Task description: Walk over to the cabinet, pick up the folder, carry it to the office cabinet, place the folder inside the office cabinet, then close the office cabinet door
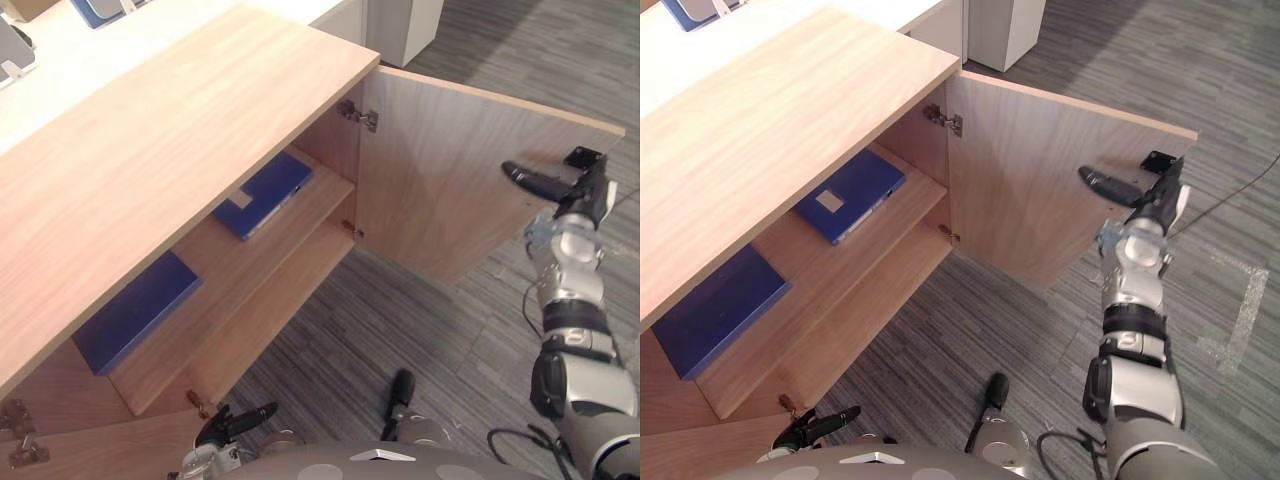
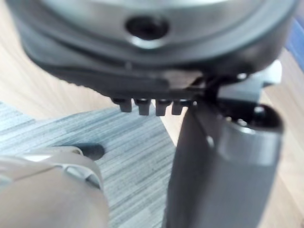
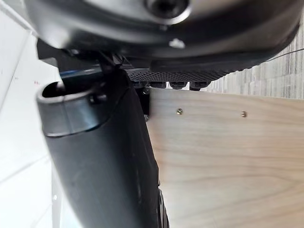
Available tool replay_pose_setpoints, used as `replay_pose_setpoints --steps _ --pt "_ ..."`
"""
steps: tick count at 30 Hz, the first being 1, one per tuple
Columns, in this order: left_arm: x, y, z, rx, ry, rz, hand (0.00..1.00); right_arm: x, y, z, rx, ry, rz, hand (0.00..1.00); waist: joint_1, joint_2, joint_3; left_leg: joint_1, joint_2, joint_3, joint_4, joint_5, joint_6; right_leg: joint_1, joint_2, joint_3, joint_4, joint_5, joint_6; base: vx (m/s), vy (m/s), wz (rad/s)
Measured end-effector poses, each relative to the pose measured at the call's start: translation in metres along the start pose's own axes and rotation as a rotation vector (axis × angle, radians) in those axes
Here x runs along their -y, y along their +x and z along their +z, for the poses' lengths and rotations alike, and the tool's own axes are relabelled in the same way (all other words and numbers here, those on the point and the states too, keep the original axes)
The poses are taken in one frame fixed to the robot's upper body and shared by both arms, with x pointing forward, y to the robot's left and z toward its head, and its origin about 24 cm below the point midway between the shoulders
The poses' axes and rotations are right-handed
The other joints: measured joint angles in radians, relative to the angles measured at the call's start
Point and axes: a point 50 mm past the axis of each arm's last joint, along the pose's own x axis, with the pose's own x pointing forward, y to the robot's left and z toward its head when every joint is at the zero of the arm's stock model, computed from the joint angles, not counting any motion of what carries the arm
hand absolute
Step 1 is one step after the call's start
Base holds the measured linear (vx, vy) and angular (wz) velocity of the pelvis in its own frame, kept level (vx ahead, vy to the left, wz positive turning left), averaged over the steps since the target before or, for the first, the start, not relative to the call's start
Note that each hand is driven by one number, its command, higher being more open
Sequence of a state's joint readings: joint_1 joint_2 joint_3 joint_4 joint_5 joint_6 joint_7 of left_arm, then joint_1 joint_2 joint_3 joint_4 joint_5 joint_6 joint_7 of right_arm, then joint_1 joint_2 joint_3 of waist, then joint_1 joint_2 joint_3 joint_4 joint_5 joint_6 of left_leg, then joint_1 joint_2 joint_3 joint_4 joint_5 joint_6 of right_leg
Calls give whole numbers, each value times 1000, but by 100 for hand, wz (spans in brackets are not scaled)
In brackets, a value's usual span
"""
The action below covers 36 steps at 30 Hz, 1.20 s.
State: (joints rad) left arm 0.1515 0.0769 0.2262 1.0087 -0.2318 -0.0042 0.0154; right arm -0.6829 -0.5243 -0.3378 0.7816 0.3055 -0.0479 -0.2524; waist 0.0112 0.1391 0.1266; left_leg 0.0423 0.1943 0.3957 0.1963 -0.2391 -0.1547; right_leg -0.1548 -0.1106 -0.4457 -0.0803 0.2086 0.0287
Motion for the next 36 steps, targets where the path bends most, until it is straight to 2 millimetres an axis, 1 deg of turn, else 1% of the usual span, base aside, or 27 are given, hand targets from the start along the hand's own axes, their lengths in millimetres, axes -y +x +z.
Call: replay_pose_setpoints --steps 1,2,4,6,8,9,11,14,16,17,18,19,20,21,22,23,24,25,27,28,29,31,32,33,34,35,36 --pt "1 0 2 7 -13 -5 100 -3 8 18 30 6 0 100 -1 16 13 -6 -1 -12 11 2 2 0 -3 2 0 3 -1 -44 70 0" --pt "2 0 3 11 -14 -7 100 -2 12 25 39 9 -4 100 -1 21 17 -7 -4 -19 12 4 7 0 -5 4 0 3 -1 -50 65 5" --pt "3 1 7 35 -18 -14 100 -2 20 47 73 18 -4 100 -1 48 34 -17 -8 -49 16 12 15 -1 -10 1 0 5 -2 -54 58 8" --pt "2 1 9 46 -22 -13 100 -2 22 53 86 9 13 100 -2 59 46 -18 -9 -52 14 20 13 -1 -10 0 0 8 -5 -58 46 5" --pt "2 1 10 48 -34 -14 100 -3 23 55 87 9 55 100 -4 59 48 -20 -9 -61 8 30 13 -1 -11 -3 -1 8 -7 -77 42 8" --pt "2 1 10 49 -52 -16 100 -5 23 55 89 -9 67 100 -7 58 50 -19 -8 -69 3 36 5 -1 -11 -6 -6 4 -9 -110 64 13" --pt "3 1 9 47 -57 -24 100 -8 22 57 101 -26 113 100 -18 61 63 -16 -4 -78 -16 37 3 -2 -10 -12 -7 -7 -17 -103 55 10" --pt "6 0 8 43 -60 -39 100 -8 20 60 125 -88 198 100 -25 59 88 -15 6 -86 -26 39 -3 -5 -3 -6 -7 -8 -17 -88 23 2" --pt "5 -1 3 30 -64 -43 100 -5 8 52 154 -179 302 100 -24 58 88 -14 16 -76 -27 38 -10 -14 13 14 -7 -10 -19 -45 18 -15" --pt "5 -1 1 25 -63 -46 100 -6 4 50 158 -188 344 100 -30 59 88 -14 20 -71 -27 37 -12 -16 16 16 -7 -10 -19 -4 42 -20" --pt "4 -2 -2 15 -59 -53 100 -8 -4 44 158 -217 438 100 -46 59 88 -12 27 -64 -28 35 -17 -19 24 24 -7 -12 -22 13 48 -20" --pt "5 -2 -3 11 -59 -60 100 -9 -9 39 149 -252 486 100 -50 59 88 -5 28 -59 -29 35 -19 -20 29 30 -7 -13 -23 40 75 -41" --pt "7 -2 -3 10 -53 -87 100 -11 -21 22 94 -349 629 100 -60 60 86 14 31 -46 -42 34 -24 -19 45 47 -6 -15 -26 31 45 -35" --pt "7 -2 -2 12 -52 -91 100 -12 -23 19 85 -361 652 100 -64 59 86 16 32 -45 -44 34 -24 -19 47 49 -6 -15 -27 41 59 -39" --pt "10 -1 0 19 -44 -110 100 -13 -33 5 34 -416 748 100 -75 58 86 22 36 -44 -45 34 -24 -21 54 59 -6 -17 -29 33 49 -33" --pt "13 -1 1 24 -34 -132 100 -14 -44 -9 -25 -466 841 100 -75 57 85 34 40 -43 -45 34 -25 -21 63 74 -6 -17 -30 45 70 -39" --pt "14 -1 1 25 -29 -140 100 -14 -49 -16 -59 -490 890 100 -77 56 84 37 42 -43 -45 34 -25 -22 67 79 -6 -18 -31 34 57 -41" --pt "15 -1 2 25 -9 -155 100 -16 -63 -30 -123 -552 994 100 -80 51 75 36 42 -42 -42 34 -25 -27 74 92 -6 -19 -33 29 51 -36" --pt "15 -1 1 19 23 -165 100 -23 -87 -41 -173 -618 1174 100 -85 38 57 34 46 -34 -43 35 -24 -44 85 109 -6 -15 -28 38 51 -35" --pt "15 -1 0 16 25 -174 100 -29 -104 -46 -207 -666 1314 100 -91 29 48 34 48 -34 -43 36 -22 -48 90 117 -5 -14 -30 43 50 -20" --pt "16 -1 0 11 26 -177 100 -31 -113 -49 -226 -692 1385 100 -92 25 40 35 51 -34 -42 36 -22 -48 93 119 -1 -14 -31 52 65 -9" --pt "16 0 0 4 68 -184 100 -30 -152 -66 -346 -733 1641 100 -80 4 -1 35 58 -34 -43 38 -22 -48 101 117 -1 -9 -44 59 87 1" --pt "17 0 0 5 72 -186 100 -30 -160 -68 -358 -722 1679 100 -72 -1 -8 35 58 -34 -43 38 -21 -48 102 116 -1 -8 -45 47 109 5" --pt "19 1 2 5 81 -193 100 -31 -173 -68 -383 -713 1775 100 -60 -10 -15 35 57 -34 -44 38 -22 -45 100 113 -1 -7 -46 28 135 14" --pt "19 2 5 9 101 -197 100 -24 -187 -66 -426 -718 1873 100 -49 -17 -18 35 54 -34 -47 38 -22 -43 96 107 -1 -6 -46 20 143 15" --pt "18 2 5 10 105 -194 100 -19 -194 -66 -449 -721 1914 100 -42 -23 -21 35 52 -34 -48 38 -22 -42 96 106 -1 -5 -45 9 145 13" --pt "13 2 5 5 111 -180 100 -11 -206 -66 -493 -718 1978 100 -39 -36 -26 36 49 -34 -49 38 -21 -40 93 106 -1 -5 -44 5 146 3"
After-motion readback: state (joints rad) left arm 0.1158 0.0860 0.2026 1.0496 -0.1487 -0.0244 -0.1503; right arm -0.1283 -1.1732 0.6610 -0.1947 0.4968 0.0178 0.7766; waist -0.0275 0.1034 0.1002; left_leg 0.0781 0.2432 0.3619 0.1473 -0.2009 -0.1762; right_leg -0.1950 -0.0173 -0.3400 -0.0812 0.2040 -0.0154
